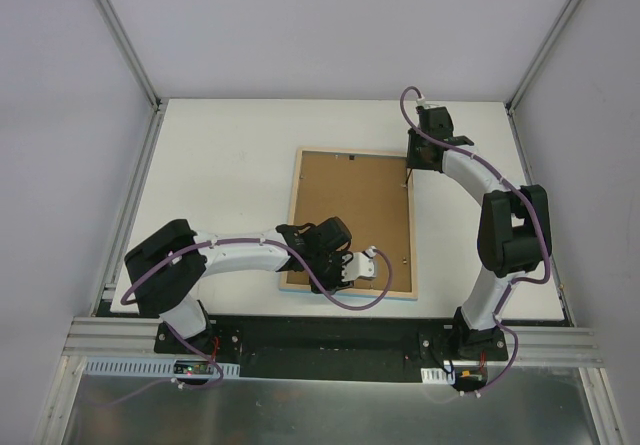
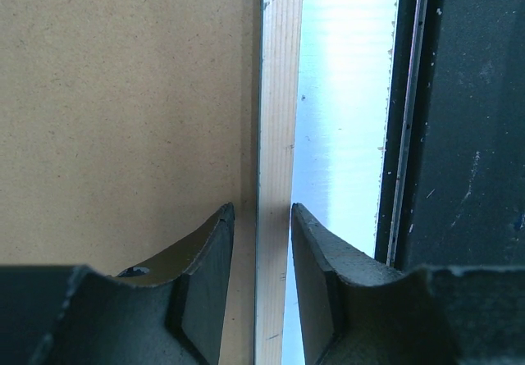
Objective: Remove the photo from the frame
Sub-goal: Release the photo frame item from the photo frame.
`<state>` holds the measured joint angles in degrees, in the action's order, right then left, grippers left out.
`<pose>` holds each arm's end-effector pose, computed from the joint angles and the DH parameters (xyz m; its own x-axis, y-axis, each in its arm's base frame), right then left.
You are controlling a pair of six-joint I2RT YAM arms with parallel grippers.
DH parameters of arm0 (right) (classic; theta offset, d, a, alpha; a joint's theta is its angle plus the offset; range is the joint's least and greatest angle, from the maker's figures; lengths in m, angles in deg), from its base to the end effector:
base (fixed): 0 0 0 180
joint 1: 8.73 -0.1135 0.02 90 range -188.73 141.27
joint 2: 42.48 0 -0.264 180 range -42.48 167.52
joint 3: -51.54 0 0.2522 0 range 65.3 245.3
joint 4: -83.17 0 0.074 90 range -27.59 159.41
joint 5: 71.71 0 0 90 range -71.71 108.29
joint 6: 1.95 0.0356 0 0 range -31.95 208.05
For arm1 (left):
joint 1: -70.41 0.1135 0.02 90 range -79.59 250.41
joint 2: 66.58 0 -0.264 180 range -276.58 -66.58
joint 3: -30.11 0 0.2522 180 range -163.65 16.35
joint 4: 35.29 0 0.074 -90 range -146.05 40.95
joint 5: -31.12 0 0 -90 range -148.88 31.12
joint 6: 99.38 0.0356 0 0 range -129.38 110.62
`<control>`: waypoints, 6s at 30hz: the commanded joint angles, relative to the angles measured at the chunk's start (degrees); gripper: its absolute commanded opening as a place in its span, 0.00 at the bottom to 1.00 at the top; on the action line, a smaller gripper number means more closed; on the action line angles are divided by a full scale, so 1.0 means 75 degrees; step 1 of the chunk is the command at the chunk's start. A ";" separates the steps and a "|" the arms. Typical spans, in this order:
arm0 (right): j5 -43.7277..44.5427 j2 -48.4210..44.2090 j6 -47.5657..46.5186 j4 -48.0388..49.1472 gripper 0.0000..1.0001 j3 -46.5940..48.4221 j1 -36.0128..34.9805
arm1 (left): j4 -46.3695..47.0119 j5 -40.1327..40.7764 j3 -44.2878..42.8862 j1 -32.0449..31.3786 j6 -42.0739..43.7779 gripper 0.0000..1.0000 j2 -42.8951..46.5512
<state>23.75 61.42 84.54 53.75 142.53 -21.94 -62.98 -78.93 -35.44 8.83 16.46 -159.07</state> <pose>0.4001 0.0904 0.2397 -0.6446 -0.2139 -0.7340 -0.1988 0.9739 -0.1092 0.1408 -0.2859 0.1754 0.0520 0.7642 -0.6428 0.9977 -0.0673 0.0007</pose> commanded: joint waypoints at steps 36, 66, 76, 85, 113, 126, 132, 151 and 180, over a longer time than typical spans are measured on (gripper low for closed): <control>-0.0375 -0.0048 -0.0212 -0.0314 0.01 0.0402 0.0027 | -0.0158 0.0318 0.0027 -0.0074 -0.0106 0.32 -0.0395; -0.0094 -0.0131 0.0081 -0.0091 0.01 0.0226 0.0191 | -0.0111 0.0354 0.0026 -0.0063 -0.0106 0.31 -0.0407; -0.0387 0.0092 -0.0001 -0.0314 0.01 0.0413 0.0180 | -0.0111 0.0342 0.0026 -0.0063 -0.0106 0.31 -0.0430; -0.0610 0.0174 -0.0060 -0.0455 0.01 0.0519 0.0168 | -0.0123 0.0354 0.0015 -0.0063 -0.0106 0.31 -0.0418; -0.0633 0.0186 -0.0142 -0.0806 0.01 0.0742 0.0168 | -0.0111 0.0365 0.0026 -0.0063 -0.0118 0.31 -0.0395; -0.0657 -0.0282 -0.0212 -0.0772 0.01 0.0730 0.0285 | -0.0076 0.0342 0.0038 -0.0063 -0.0095 0.31 -0.0395; -0.1067 -0.0587 -0.0177 -0.0572 0.01 0.0519 0.0426 | -0.0087 0.0389 0.0073 -0.0063 -0.0083 0.33 -0.0301; -0.1137 -0.0693 -0.0153 -0.0443 0.01 0.0390 0.0437 | -0.0111 0.0868 0.0132 -0.0063 0.0198 0.61 0.0577; -0.2168 -0.1898 -0.0961 0.0025 0.01 0.0097 0.0286 | 0.0053 0.0986 -0.0383 0.3662 -0.0046 0.99 0.3426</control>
<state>10.83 54.91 81.11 50.36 143.47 -18.90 -62.92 -69.07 -36.82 31.23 19.46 -133.67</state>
